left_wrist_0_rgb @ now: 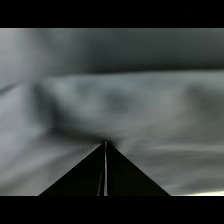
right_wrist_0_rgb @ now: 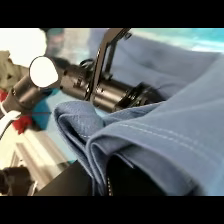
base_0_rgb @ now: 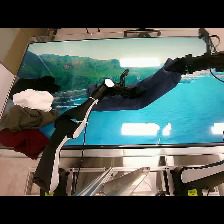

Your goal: Fold the shirts.

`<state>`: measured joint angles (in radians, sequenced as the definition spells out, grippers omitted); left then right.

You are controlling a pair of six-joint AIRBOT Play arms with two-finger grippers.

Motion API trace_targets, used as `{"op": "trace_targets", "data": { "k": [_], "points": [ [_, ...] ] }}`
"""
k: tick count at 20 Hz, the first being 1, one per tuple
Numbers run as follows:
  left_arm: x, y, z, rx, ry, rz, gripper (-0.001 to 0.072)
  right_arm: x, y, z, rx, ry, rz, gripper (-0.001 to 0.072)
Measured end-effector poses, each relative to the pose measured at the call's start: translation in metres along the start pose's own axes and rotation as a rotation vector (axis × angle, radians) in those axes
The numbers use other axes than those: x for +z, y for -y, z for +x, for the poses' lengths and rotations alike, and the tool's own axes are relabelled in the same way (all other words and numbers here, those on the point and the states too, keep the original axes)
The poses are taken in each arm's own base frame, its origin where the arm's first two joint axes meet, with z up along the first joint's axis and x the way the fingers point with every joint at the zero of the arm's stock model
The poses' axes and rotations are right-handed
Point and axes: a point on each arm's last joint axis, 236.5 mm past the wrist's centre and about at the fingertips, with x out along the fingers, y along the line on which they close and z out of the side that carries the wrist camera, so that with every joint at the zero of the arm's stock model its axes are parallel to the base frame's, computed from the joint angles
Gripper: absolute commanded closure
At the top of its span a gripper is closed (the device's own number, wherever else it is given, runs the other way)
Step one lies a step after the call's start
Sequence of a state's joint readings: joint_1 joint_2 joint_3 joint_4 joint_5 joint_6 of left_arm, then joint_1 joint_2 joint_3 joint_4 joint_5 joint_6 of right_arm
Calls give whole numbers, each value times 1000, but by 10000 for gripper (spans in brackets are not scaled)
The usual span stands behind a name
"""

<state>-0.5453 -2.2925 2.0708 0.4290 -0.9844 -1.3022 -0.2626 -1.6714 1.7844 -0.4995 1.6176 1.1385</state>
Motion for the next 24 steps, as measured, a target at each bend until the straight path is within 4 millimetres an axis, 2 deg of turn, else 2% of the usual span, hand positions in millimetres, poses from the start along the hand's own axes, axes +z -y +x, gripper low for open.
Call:
{"op": "trace_targets", "data": {
  "k": [2,3,5,7,9,10,11,12,13,14,16,17,18,19,21,23,24],
  "points": [
    [17,39,-39,-98,5,33,704,1,-12,14,13,-12,1,694],
    [27,58,-69,-139,10,59,706,2,-18,23,19,-18,3,693],
    [48,91,-155,-182,56,125,702,5,-33,46,28,-20,-10,693],
    [64,117,-253,-181,159,200,687,13,-51,78,36,1,-33,693],
    [68,135,-349,-133,287,276,686,18,-73,122,53,20,-57,692],
    [64,142,-395,-100,353,309,686,19,-85,154,62,30,-68,692],
    [59,145,-428,-67,402,330,686,16,-94,184,69,34,-76,679],
    [52,147,-455,-36,442,342,686,10,-103,218,75,37,-76,566],
    [45,146,-478,-8,477,346,686,-1,-109,257,76,34,-76,383],
    [39,144,-498,20,511,347,686,-11,-112,291,70,38,-72,237],
    [28,137,-523,57,552,335,686,-35,-109,353,45,54,-54,230],
    [24,133,-531,70,567,326,686,-44,-106,371,33,59,-48,231],
    [20,127,-538,82,579,316,686,-48,-101,382,22,68,-41,232],
    [17,123,-542,88,585,307,686,-46,-98,384,16,77,-38,232],
    [13,114,-547,96,593,294,687,-34,-83,367,-5,76,-36,232],
    [10,107,-547,97,593,284,687,-16,-58,324,-51,50,-17,231],
    [9,104,-546,96,591,277,687,-15,-40,301,-95,14,2,226]
  ]
}}
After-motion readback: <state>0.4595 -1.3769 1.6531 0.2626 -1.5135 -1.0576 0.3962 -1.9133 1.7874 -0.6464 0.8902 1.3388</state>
